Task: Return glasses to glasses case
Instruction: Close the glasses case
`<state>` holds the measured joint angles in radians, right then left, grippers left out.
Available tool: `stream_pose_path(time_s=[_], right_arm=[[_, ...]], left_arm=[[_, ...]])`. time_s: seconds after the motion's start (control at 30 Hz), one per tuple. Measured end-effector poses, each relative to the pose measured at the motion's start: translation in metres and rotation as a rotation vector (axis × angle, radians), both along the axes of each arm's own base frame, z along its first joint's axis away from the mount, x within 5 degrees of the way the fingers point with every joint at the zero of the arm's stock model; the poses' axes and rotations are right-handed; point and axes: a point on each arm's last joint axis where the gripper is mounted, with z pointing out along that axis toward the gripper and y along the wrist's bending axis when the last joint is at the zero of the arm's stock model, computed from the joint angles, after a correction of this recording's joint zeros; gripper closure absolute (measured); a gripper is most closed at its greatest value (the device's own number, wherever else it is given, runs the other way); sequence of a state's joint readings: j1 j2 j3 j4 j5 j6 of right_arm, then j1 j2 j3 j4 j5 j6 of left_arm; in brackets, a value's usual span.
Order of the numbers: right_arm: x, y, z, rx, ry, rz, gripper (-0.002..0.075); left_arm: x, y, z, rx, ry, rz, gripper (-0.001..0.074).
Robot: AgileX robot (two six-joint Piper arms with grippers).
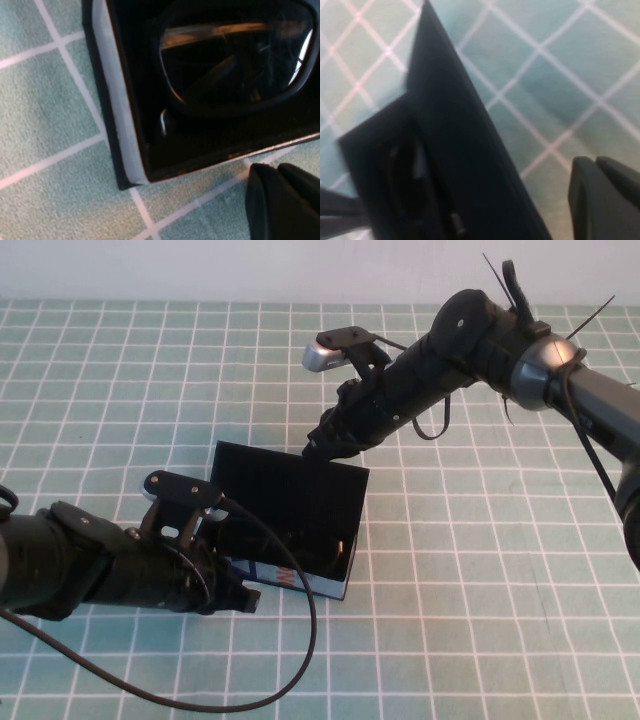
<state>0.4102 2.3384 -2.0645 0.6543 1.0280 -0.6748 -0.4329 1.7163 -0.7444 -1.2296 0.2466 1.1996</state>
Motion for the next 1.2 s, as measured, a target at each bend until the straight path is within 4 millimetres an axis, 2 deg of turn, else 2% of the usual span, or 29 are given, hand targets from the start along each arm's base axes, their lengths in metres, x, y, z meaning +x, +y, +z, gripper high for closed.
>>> stream_pose_path(time_s=[0.3, 0.47, 0.7, 0.8, 1.03, 1.2], right_arm=[[-0.014, 0.007, 0.015, 0.101, 0.083, 0.148, 0.0737], [-0.019, 0.014, 0.016, 0.120, 0.092, 0.174, 0.0737], [-0.039, 0.043, 0.016, 0.114, 0.095, 0.247, 0.0737], [-0.045, 0.053, 0.011, 0.091, 0.104, 0.271, 0.0737], [-0.048, 0.063, -0.019, 0.047, 0.164, 0.278, 0.0738], [-0.047, 0.064, -0.021, 0.050, 0.171, 0.275, 0.0739]], left_arm=[[0.001, 0.000, 0.000, 0.002, -0.001, -0.001, 0.0735], [0.001, 0.000, 0.000, 0.002, -0.004, -0.002, 0.0735], [0.001, -0.001, 0.000, 0.004, -0.007, -0.009, 0.0735], [0.001, -0.001, 0.000, 0.007, -0.010, -0.014, 0.0735], [0.001, -0.001, 0.000, 0.015, -0.019, -0.030, 0.0735], [0.001, -0.001, 0.000, 0.044, -0.046, -0.084, 0.0735]])
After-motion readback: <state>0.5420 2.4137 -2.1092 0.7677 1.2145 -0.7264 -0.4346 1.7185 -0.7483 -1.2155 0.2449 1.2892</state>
